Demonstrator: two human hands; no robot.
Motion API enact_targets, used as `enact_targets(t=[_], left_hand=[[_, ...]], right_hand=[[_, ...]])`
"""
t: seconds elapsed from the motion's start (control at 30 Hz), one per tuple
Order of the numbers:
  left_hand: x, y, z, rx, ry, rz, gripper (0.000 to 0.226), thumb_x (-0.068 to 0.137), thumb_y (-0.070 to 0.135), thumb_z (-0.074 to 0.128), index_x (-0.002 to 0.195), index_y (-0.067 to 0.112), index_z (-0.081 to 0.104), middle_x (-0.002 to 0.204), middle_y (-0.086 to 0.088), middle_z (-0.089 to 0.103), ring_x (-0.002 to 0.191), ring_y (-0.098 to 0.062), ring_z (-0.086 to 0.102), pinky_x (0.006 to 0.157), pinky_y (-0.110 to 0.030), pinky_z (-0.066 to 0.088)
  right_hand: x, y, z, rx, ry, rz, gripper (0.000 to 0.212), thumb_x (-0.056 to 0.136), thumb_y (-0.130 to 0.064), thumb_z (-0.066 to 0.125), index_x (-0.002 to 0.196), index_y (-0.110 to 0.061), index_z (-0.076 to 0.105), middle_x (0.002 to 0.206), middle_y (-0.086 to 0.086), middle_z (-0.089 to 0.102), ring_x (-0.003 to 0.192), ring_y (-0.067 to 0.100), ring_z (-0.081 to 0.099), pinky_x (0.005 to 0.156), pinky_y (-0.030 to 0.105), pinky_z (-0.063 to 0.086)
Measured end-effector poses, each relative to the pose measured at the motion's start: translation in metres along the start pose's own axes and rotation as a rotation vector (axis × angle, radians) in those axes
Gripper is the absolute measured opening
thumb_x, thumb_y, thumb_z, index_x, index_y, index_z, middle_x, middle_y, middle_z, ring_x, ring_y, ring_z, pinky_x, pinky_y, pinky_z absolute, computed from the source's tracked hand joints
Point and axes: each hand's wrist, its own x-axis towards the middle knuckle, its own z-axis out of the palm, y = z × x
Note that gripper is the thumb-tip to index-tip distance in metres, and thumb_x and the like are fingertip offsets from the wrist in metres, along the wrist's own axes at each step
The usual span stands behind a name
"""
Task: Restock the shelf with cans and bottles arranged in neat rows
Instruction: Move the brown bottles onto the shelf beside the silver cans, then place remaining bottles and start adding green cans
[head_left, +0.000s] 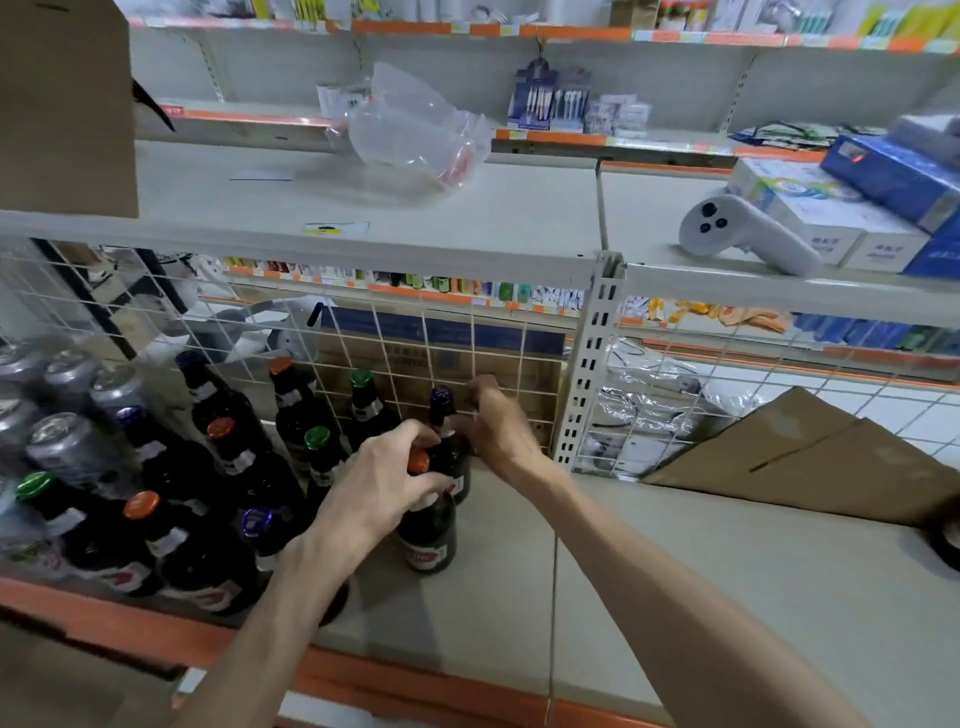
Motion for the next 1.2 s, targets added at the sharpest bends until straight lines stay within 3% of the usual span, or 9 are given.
enact_targets(t=[0.07,0.17,0.27,0.33,0.47,0.6,0.8,1.03,1.2], left_hand=[[0.001,0.025,0.007,0.065,0.057,0.074,0.036,0.084,0.031,0.078,0.116,0.025,0.063,0.110,0.004,0.070,0.088,-0.011,0.070,0.075,-0.024,0.056],[0.006,0.076,0.030,0.267,0.212,0.256,0.026,0.087,0.032,0.075,0.110,0.024,0.068,0.111,0.002,0.071,0.107,-0.021,0.065,0.094,-0.035,0.048],[0.013,0.129,0.065,0.162,0.143,0.323,0.023,0.090,0.037,0.071,0.111,0.029,0.067,0.115,0.006,0.070,0.110,-0.020,0.064,0.090,-0.036,0.049],[0.018,0.161,0.096,0.123,0.052,0.359,0.022,0.090,0.038,0.070,0.111,0.030,0.066,0.115,0.008,0.071,0.108,-0.017,0.065,0.085,-0.033,0.051],[0.013,0.237,0.159,-0.006,-0.131,0.460,0.020,0.088,0.033,0.073,0.106,0.027,0.069,0.105,0.013,0.071,0.098,-0.009,0.063,0.079,-0.027,0.047],[0.012,0.306,0.232,-0.065,-0.282,0.541,0.023,0.088,0.032,0.073,0.110,0.026,0.068,0.108,0.012,0.073,0.104,-0.010,0.066,0.091,-0.033,0.053],[0.030,0.415,0.330,-0.177,-0.432,0.584,0.034,0.090,0.018,0.070,0.123,0.015,0.061,0.124,-0.001,0.067,0.114,-0.016,0.062,0.092,-0.026,0.047],[0.072,0.493,0.431,-0.153,-0.446,0.528,0.064,0.092,0.023,0.068,0.148,0.015,0.037,0.148,-0.007,0.050,0.134,-0.027,0.049,0.109,-0.042,0.042],[0.079,0.500,0.467,-0.199,-0.397,0.528,0.053,0.093,0.017,0.067,0.142,0.017,0.045,0.138,-0.008,0.057,0.125,-0.026,0.056,0.102,-0.042,0.046]], right_hand=[[-0.016,0.014,-0.029,-0.074,0.079,-0.011,0.012,0.098,-0.023,0.051,0.109,-0.017,0.054,0.093,0.002,0.068,0.083,0.018,0.067,0.072,0.032,0.056],[-0.038,0.041,-0.083,-0.167,0.191,0.018,0.021,0.101,-0.020,0.048,0.118,-0.008,0.055,0.091,-0.003,0.064,0.075,0.003,0.060,0.062,0.014,0.044],[-0.067,0.073,-0.136,-0.105,0.322,0.061,0.028,0.095,-0.023,0.063,0.119,-0.013,0.054,0.108,-0.001,0.069,0.093,0.013,0.064,0.076,0.029,0.050],[-0.091,0.100,-0.171,-0.071,0.419,0.113,0.028,0.093,-0.025,0.066,0.118,-0.013,0.058,0.109,0.001,0.071,0.100,0.017,0.066,0.085,0.031,0.050],[-0.154,0.158,-0.245,-0.071,0.689,0.185,0.023,0.092,-0.022,0.067,0.112,-0.012,0.062,0.104,0.002,0.073,0.097,0.019,0.068,0.085,0.032,0.051],[-0.220,0.223,-0.316,-0.061,0.876,0.330,0.022,0.093,-0.018,0.065,0.112,-0.010,0.061,0.100,0.003,0.071,0.094,0.024,0.065,0.084,0.033,0.048],[-0.294,0.300,-0.400,-0.140,0.934,0.464,0.014,0.092,-0.024,0.066,0.103,-0.016,0.060,0.094,0.001,0.067,0.087,0.023,0.061,0.071,0.028,0.038],[-0.381,0.370,-0.409,-0.274,0.821,0.640,0.028,0.093,-0.035,0.063,0.117,-0.022,0.056,0.114,-0.004,0.063,0.103,0.017,0.058,0.089,0.041,0.051],[-0.400,0.396,-0.388,-0.537,0.705,0.712,0.050,0.086,-0.036,0.070,0.129,-0.020,0.051,0.122,0.000,0.059,0.113,0.020,0.047,0.096,0.035,0.042]])
